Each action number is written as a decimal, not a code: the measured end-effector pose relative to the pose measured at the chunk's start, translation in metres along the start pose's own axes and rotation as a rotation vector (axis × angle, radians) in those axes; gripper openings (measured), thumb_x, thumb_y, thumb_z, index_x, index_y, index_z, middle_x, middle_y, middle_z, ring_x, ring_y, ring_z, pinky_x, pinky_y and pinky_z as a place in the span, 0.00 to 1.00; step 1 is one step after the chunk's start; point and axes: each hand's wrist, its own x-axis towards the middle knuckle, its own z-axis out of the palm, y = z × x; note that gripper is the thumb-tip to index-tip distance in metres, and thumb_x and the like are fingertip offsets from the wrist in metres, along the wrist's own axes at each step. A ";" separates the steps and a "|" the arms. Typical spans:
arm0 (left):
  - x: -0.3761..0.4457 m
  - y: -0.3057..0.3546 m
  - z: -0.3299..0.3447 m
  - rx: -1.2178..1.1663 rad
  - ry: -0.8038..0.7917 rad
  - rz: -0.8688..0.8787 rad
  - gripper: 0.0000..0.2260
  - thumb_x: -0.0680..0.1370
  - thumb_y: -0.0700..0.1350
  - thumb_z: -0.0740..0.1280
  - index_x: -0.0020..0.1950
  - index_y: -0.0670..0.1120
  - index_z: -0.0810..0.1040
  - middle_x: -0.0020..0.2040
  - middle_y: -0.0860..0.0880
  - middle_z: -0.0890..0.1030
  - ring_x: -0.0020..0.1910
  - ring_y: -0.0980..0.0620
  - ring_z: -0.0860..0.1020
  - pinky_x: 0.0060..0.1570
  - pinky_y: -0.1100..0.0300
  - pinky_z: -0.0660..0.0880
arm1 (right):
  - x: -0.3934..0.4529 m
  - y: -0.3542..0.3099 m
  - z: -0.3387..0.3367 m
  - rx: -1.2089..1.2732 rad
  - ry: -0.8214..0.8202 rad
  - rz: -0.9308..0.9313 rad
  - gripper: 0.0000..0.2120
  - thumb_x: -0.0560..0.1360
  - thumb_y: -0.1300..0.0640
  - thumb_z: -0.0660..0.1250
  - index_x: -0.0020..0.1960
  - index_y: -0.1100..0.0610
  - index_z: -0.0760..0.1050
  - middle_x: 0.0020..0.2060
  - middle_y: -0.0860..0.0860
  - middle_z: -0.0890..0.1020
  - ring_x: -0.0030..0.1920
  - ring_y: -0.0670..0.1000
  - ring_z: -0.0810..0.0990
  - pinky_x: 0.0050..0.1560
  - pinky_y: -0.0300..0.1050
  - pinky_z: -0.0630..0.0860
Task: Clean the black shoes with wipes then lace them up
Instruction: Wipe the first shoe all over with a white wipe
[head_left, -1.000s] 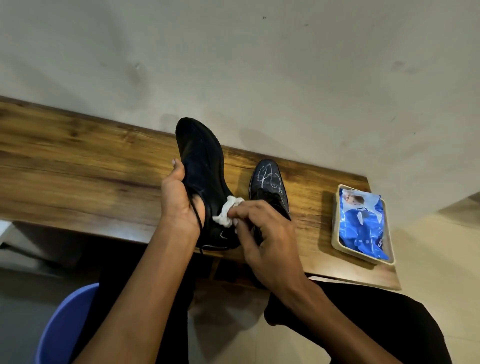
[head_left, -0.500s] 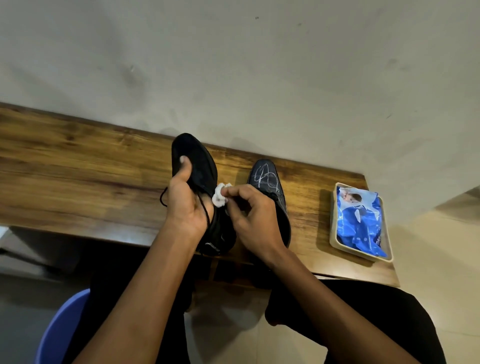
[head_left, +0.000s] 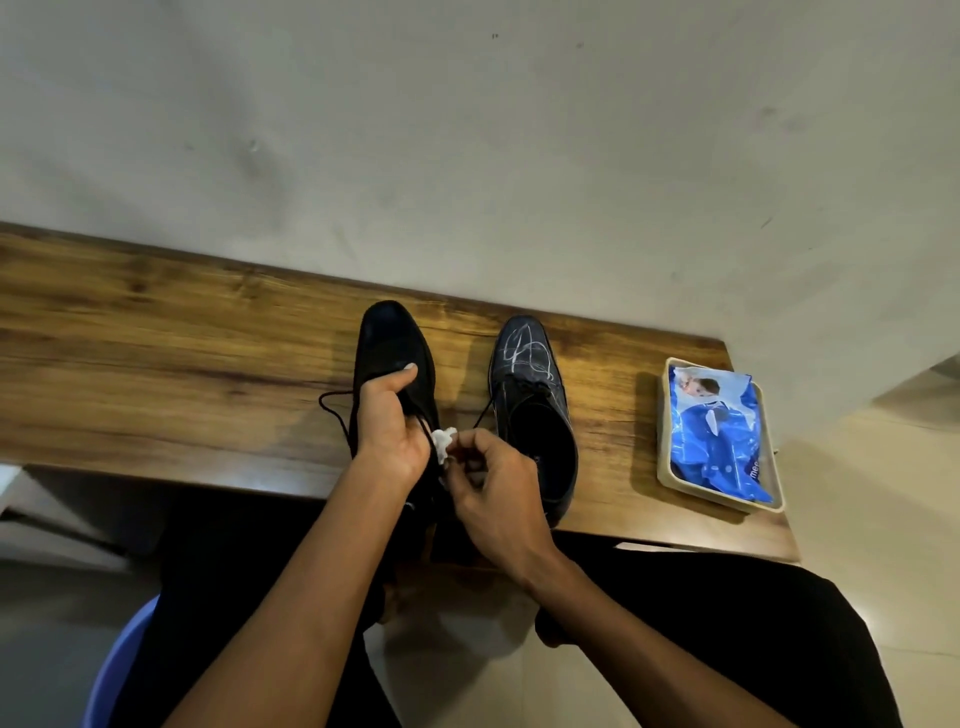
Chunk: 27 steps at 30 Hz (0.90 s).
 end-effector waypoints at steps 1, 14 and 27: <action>-0.001 0.000 0.001 0.035 -0.019 0.001 0.17 0.76 0.40 0.67 0.65 0.39 0.77 0.60 0.42 0.81 0.56 0.46 0.79 0.58 0.55 0.76 | 0.001 0.001 0.000 -0.007 -0.001 0.008 0.07 0.78 0.63 0.68 0.55 0.56 0.80 0.45 0.45 0.83 0.46 0.40 0.82 0.46 0.29 0.76; -0.022 0.013 -0.034 1.912 -0.274 0.386 0.15 0.83 0.49 0.59 0.38 0.47 0.72 0.34 0.48 0.75 0.31 0.51 0.74 0.30 0.58 0.65 | 0.015 0.007 0.014 -0.017 0.003 0.074 0.07 0.78 0.62 0.68 0.56 0.58 0.80 0.47 0.48 0.84 0.46 0.44 0.83 0.49 0.42 0.82; -0.014 0.024 -0.041 1.838 -0.324 0.404 0.03 0.76 0.39 0.68 0.45 0.45 0.75 0.31 0.52 0.74 0.32 0.53 0.75 0.32 0.58 0.69 | 0.033 0.004 0.020 -0.001 0.141 0.039 0.09 0.78 0.59 0.70 0.58 0.55 0.83 0.52 0.48 0.84 0.50 0.42 0.83 0.54 0.42 0.81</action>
